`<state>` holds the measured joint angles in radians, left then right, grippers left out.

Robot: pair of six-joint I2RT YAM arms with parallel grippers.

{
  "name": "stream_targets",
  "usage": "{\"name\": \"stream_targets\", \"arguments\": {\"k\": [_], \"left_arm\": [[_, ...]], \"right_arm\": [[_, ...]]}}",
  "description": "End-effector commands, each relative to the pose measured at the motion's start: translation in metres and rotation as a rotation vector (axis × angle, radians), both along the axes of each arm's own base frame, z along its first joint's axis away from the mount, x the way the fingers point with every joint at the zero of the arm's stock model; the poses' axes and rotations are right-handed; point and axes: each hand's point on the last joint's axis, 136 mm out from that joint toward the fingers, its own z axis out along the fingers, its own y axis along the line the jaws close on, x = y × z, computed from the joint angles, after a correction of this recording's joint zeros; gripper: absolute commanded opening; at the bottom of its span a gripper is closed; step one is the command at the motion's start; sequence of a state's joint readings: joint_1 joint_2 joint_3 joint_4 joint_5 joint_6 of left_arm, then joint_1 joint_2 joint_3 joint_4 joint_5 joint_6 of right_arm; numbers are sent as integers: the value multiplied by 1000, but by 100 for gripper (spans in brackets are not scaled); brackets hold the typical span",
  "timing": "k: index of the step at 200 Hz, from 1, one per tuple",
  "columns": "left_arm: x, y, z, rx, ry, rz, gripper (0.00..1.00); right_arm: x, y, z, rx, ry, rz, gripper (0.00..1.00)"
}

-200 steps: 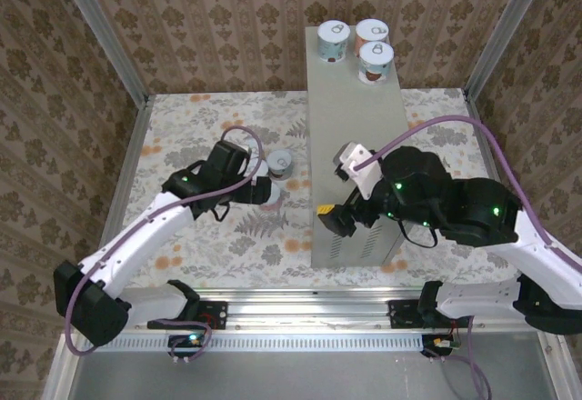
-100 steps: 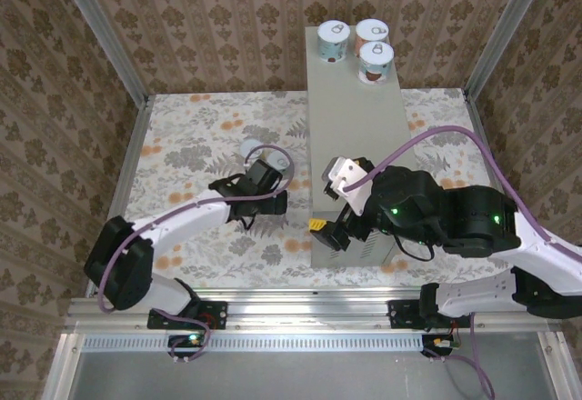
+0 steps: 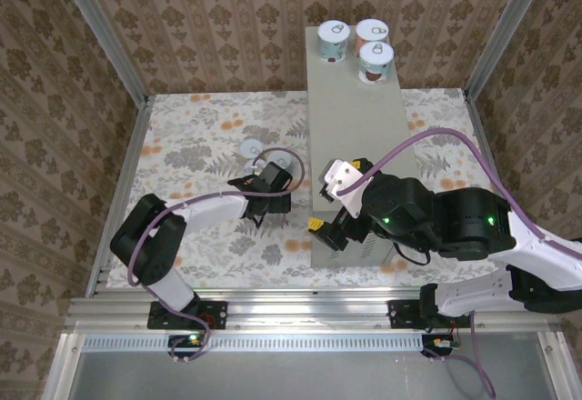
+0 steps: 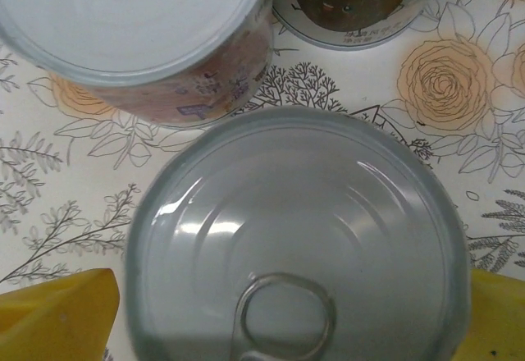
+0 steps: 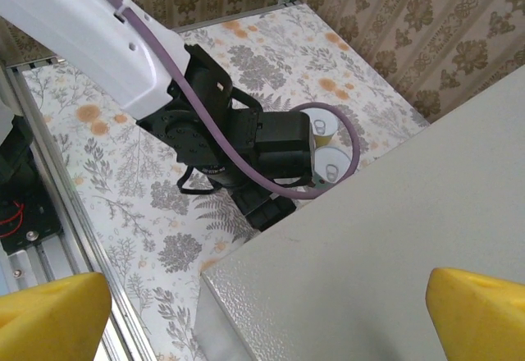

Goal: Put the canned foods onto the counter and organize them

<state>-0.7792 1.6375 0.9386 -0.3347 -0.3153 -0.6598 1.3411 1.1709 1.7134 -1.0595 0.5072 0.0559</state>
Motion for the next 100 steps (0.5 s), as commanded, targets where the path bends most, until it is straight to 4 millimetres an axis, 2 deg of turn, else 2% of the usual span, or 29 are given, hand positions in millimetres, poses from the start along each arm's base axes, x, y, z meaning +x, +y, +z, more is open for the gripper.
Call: {"name": "stream_targets", "arguments": {"k": [1,47,100], "left_arm": [[11,-9,5,-29,-41,23,96],[13,-10,6,-30,-53,14,84],[9,-3,30,-41,-93,17,69]], "right_arm": [[0,-10,7,12,-12,-31,100],[1,-10,4,12,-5,-42,100],[3,-11,1,13,-5,-59,100]]}}
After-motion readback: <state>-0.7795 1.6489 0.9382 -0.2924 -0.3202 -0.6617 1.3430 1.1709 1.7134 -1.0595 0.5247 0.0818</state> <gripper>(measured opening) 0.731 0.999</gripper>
